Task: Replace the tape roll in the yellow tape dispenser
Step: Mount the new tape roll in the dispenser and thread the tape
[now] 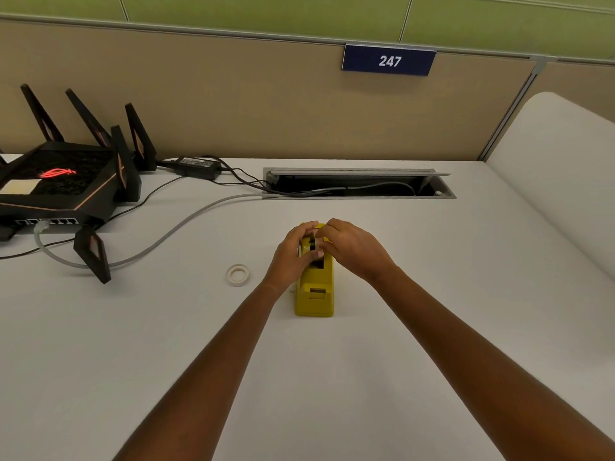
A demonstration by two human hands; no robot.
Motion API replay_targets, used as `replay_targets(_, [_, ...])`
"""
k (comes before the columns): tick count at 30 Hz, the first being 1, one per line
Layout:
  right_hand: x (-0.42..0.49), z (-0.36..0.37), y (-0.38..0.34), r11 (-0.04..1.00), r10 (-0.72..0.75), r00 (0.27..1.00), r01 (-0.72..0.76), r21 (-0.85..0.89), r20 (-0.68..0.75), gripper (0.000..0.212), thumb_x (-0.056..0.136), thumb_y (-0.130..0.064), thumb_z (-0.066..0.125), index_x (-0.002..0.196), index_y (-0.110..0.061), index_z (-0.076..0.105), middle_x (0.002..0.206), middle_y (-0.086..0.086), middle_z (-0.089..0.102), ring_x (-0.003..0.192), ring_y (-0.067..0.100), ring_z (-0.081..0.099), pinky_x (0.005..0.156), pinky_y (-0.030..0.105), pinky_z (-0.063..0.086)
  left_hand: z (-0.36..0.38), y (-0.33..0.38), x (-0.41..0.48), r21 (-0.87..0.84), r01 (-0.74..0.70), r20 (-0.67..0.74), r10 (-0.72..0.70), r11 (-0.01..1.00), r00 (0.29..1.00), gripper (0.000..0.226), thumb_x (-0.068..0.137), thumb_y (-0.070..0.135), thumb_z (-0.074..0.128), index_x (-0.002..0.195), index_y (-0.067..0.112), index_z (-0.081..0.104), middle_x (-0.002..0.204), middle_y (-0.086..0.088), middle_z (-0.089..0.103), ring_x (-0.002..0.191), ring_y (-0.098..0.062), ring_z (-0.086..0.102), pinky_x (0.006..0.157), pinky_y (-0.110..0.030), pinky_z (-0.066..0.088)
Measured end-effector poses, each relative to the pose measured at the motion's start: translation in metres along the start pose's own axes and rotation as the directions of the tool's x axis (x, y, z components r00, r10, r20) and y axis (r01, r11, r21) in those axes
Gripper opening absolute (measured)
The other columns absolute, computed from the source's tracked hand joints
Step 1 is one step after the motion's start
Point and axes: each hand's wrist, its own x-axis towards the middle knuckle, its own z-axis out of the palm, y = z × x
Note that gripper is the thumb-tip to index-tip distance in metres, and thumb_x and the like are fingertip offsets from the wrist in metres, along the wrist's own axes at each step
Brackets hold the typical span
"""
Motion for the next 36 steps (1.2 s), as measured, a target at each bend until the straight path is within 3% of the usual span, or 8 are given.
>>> replay_targets(7, [-0.0001,-0.0009,0.0019,0.999,-0.054,0.999,0.053,-0.003,-0.006,0.023,0.089,-0.010,0.054,0.109,0.001,0.057,0.109,0.024,0.063,0.096,0.037,0.060,0.079,0.040,0.051,-0.0004,-0.0004,0.0009,-0.005,-0.001,-0.003,0.001,1.000,1.000,0.053,0.084,0.014,0.060,0.131,0.013,0.037,0.139,-0.012,0.043,0.124,-0.028,0.042,0.094,-0.029,0.036])
replay_targets(12, [-0.0045,-0.0031,0.0013,0.989,-0.127,0.992,0.126,-0.081,-0.007,0.020,0.083,-0.003,0.061,0.099,0.008,0.058,0.101,0.028,0.064,0.089,0.040,0.062,0.068,0.040,0.055,0.0001,-0.0022,0.0015,-0.014,0.003,-0.004,-0.003,1.000,1.000,0.053,0.083,0.013,0.061,0.130,0.013,0.038,0.138,-0.013,0.044,0.123,-0.027,0.043,0.095,-0.030,0.037])
replay_targets(18, [0.0016,0.0024,0.0020,0.981,-0.128,0.991,0.133,-0.140,0.043,0.030,0.091,-0.012,0.049,0.117,0.004,0.047,0.123,0.024,0.053,0.109,0.034,0.051,0.083,0.037,0.049,0.0009,-0.0026,0.0015,0.008,-0.001,-0.018,0.001,1.000,1.000,0.052,0.083,0.012,0.061,0.129,0.013,0.038,0.136,-0.013,0.046,0.120,-0.027,0.045,0.092,-0.028,0.037])
replay_targets(25, [-0.0031,0.0015,0.0050,0.997,-0.065,0.997,0.066,0.025,-0.035,0.024,0.092,-0.012,0.049,0.112,0.000,0.056,0.113,0.023,0.061,0.099,0.035,0.058,0.080,0.040,0.050,-0.0001,-0.0018,0.0008,0.004,-0.009,-0.007,0.009,1.000,1.000,0.054,0.083,0.012,0.061,0.131,0.013,0.037,0.139,-0.013,0.043,0.124,-0.028,0.042,0.095,-0.029,0.036])
replay_targets(36, [0.0011,-0.0045,0.0017,0.987,-0.149,0.989,0.150,-0.063,0.025,0.026,0.090,-0.009,0.053,0.113,0.004,0.054,0.114,0.027,0.062,0.102,0.040,0.058,0.084,0.042,0.050,-0.0017,-0.0007,-0.0007,-0.006,-0.013,0.000,0.013,1.000,1.000,0.055,0.081,0.011,0.064,0.130,0.011,0.039,0.138,-0.012,0.044,0.124,-0.026,0.043,0.095,-0.028,0.036])
